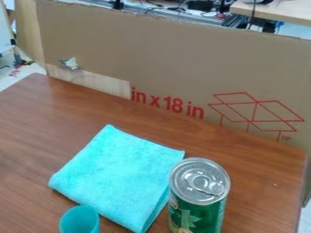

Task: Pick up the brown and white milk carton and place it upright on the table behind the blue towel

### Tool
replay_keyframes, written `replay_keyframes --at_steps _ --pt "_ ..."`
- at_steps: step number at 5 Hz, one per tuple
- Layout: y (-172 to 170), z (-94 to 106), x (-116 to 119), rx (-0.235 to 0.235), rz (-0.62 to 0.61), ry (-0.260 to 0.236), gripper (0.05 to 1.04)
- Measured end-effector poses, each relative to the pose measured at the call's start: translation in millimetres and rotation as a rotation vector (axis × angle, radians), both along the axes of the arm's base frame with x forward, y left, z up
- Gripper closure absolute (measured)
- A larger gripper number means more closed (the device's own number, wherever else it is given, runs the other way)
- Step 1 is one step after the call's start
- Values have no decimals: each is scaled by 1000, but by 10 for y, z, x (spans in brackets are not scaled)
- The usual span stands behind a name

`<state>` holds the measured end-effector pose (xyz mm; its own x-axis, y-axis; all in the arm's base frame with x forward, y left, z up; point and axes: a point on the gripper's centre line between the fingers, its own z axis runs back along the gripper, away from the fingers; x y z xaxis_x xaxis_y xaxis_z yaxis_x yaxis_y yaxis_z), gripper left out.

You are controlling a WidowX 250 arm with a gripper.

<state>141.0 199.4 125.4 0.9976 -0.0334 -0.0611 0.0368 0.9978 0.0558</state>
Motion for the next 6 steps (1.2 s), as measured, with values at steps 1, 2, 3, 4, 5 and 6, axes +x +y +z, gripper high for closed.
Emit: replay_keyframes --at_steps 1,2,3,4,5,6 --pt "29 -108 -26 -15 18 50 83" --pt "30 -130 -22 -10 28 47 83" --pt "34 -198 -33 -14 55 63 121" --pt "-9 -211 33 8 40 39 282" --pt "-126 -81 203 6 -6 -66 282" --pt "-202 194 448 -13 -40 -207 282"
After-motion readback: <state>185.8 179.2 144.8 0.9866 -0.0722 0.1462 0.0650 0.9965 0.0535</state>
